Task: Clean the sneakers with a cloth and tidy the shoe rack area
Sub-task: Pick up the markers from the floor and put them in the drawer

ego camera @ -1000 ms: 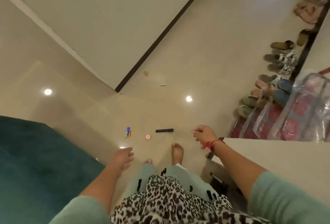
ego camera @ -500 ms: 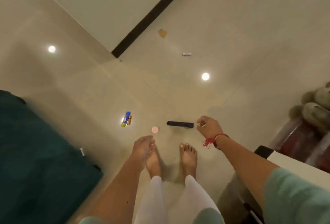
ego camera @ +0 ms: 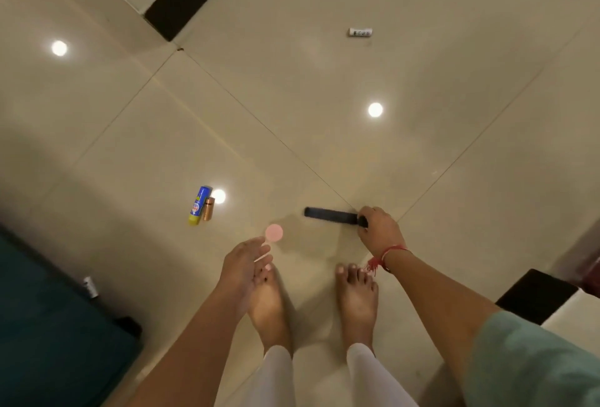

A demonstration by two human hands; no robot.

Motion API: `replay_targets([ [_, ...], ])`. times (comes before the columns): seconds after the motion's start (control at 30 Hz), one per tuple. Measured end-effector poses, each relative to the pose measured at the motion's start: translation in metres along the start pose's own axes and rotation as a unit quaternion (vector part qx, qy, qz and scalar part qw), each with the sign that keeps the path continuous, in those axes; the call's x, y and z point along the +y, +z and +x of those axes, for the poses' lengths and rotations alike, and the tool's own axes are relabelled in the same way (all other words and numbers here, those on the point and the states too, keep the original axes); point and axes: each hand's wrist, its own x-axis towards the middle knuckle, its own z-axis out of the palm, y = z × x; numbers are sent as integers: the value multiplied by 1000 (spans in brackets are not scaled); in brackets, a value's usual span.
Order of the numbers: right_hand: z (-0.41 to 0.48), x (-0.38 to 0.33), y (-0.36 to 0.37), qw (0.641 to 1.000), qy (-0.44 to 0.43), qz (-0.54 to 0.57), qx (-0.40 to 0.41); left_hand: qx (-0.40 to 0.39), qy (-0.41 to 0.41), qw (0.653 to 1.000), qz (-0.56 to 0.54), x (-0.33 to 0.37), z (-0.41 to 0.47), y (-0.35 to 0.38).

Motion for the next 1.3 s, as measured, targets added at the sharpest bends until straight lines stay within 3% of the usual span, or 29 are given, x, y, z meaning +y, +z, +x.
replay_targets([
  [0.17,-40,-33,-42,986,-17,162,39,1,13,999,-33,5,-25,0],
  [0.37,-108,-107,-68,939,-93,319,-86,-64,56,994,-75,13,-53,-2],
  [0.47,-128,-139,-60,923,-103,340,-148,-31,93,985,-142,16,-56,-14],
  [0.57,-132,-163,-45,907,-125,359,-181,-12,67,968,-242,18,-48,-30],
  [0.67,-120,-180,-26,861,-50,463,-203,66,59,937,-338,18,-28,-52],
  [0.7,-111,-179,-17,877,-27,453,-156,96,67,935,-334,19,-19,-61],
  [0.73,-98,-173,-6,922,-31,374,-94,115,72,937,-323,19,-10,-72],
  [0.8,-67,-154,22,990,-78,110,-38,122,69,941,-308,16,9,-92],
  [0.87,-40,-140,49,990,-112,-68,-54,108,61,948,-294,11,29,-108],
  [0.93,-21,-139,71,983,-125,-128,-45,98,54,959,-262,7,46,-117],
  [1.07,4,-148,86,984,-144,-106,-23,103,51,974,-196,-3,66,-122],
  [1.2,-12,-187,73,982,-155,104,-8,105,27,977,-183,-2,62,-123],
  [1.3,-48,-239,59,947,-203,247,-25,23,9,979,-202,2,53,-118],
])
